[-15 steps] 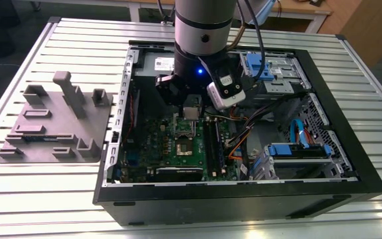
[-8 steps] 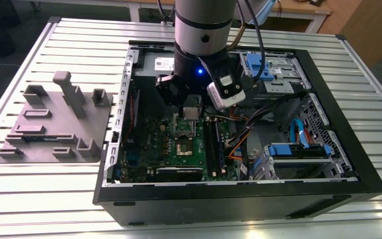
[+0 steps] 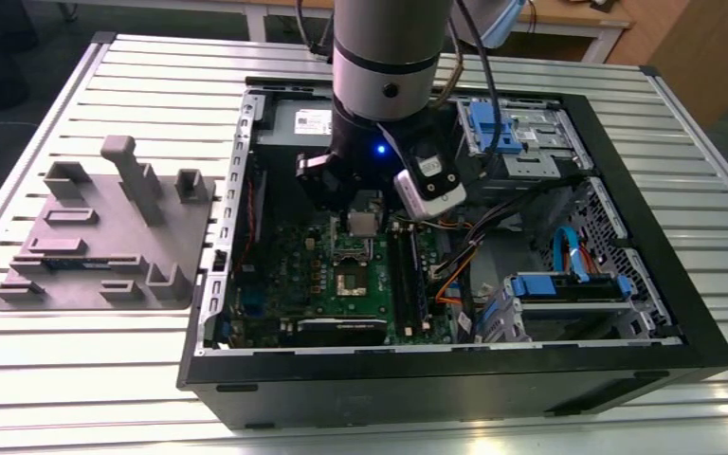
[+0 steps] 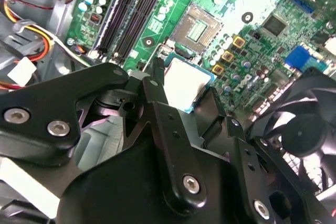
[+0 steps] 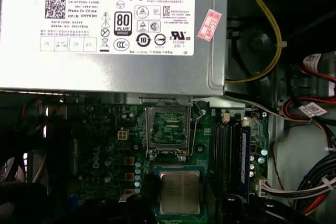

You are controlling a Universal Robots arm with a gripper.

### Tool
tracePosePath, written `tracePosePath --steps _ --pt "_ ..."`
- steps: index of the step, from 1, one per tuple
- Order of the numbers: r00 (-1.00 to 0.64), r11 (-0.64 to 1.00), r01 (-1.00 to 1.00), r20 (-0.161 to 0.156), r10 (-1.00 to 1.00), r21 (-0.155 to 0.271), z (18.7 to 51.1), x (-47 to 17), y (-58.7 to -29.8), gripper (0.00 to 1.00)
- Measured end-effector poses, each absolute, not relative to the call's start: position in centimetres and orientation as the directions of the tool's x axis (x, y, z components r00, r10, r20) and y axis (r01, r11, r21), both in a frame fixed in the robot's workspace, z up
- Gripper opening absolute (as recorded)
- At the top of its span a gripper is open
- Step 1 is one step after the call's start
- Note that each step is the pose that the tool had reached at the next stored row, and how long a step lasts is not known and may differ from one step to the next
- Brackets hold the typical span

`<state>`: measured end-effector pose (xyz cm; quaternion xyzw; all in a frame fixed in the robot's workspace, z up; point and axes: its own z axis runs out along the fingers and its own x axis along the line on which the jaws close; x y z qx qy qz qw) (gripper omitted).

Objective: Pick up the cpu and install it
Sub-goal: 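Place the cpu into insertion slot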

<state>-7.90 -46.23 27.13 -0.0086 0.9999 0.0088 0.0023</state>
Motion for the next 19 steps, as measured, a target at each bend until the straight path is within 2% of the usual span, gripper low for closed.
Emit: tracePosePath --steps 19 --pt "-1.000 1.000 -0.009 0.001 -0.009 0.018 23.7 -8.0 -47.8 0.47"
